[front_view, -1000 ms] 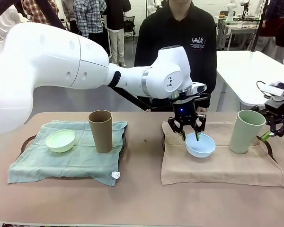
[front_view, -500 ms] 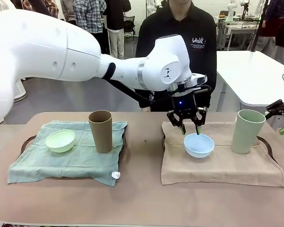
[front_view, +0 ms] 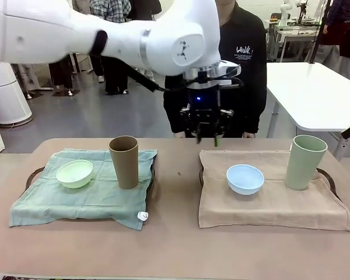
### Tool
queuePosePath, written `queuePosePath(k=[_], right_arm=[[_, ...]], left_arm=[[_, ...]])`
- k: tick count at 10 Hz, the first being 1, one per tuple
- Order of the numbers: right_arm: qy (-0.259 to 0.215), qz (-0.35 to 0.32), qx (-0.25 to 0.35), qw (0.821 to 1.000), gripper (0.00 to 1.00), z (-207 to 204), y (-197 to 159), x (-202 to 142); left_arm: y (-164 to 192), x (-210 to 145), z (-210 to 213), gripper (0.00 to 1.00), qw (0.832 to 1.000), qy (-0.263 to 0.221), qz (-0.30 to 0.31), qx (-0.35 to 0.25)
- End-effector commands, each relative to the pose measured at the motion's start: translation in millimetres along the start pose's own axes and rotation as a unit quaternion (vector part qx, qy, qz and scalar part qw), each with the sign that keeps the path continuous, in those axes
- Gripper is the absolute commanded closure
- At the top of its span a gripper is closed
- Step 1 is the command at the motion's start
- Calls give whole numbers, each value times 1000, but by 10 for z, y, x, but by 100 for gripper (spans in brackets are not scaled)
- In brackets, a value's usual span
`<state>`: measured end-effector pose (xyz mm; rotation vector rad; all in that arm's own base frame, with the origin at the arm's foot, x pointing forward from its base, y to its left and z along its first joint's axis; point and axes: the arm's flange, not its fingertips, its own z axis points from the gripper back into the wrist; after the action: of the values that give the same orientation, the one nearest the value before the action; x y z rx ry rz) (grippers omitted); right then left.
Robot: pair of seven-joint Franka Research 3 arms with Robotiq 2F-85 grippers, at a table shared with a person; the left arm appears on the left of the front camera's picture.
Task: Set up a tray with a mat and arrange the tableware.
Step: Place the Picnic Bowl and Reusable plastic cup back onto the Handle tray in front of the human's position.
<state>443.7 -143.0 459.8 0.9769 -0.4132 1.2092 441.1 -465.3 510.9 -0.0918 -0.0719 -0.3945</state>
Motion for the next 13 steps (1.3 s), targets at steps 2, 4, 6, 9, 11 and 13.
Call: queuePosePath(k=[2, 4, 6, 9, 11, 13], right_arm=[[23, -92, -2, 996, 0, -198, 742, 233], [134, -180, -133, 965, 0, -167, 1043, 247], [202, -232, -240, 921, 0, -156, 981, 255], [147, -167, -197, 955, 0, 101, 1084, 270], [147, -167, -197, 955, 0, 101, 1084, 270], [147, -167, -197, 955, 0, 101, 1084, 270]], left_arm=[[225, -465, 486, 46, 999, -3, -12, 52], [363, -745, 725, 46, 998, -41, 9, 51], [176, -423, 634, 46, 999, -1, -3, 46], [176, -423, 634, 46, 999, -1, -3, 46], [176, -423, 634, 46, 999, -1, -3, 46], [176, -423, 634, 46, 999, -1, -3, 46]])
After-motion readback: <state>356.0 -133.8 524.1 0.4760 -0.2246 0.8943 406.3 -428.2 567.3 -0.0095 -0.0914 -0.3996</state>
